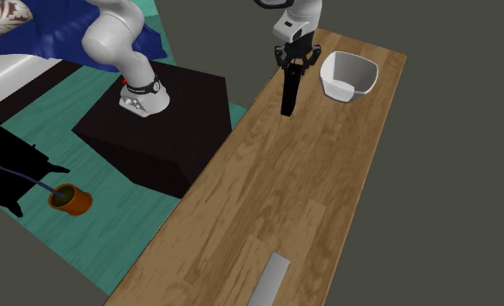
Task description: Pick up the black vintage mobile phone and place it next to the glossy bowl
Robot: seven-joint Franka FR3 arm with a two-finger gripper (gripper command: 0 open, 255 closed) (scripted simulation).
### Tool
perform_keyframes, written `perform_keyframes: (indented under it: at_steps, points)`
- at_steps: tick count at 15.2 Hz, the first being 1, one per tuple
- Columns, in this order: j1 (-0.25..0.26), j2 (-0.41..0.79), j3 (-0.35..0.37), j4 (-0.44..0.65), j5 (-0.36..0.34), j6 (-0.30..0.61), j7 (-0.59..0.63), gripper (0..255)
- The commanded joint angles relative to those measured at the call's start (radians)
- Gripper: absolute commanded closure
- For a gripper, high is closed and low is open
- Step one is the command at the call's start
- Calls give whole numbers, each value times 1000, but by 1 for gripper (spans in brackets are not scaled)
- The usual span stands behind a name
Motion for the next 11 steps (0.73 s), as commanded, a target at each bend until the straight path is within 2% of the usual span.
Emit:
perform_keyframes:
  at_steps: [1,5,11]
  points:
    - [0,11,0,-11,0,23,-1,255]
    - [1,34,0,-37,1,73,-4,255]
    - [1,34,0,-37,1,73,-4,255]
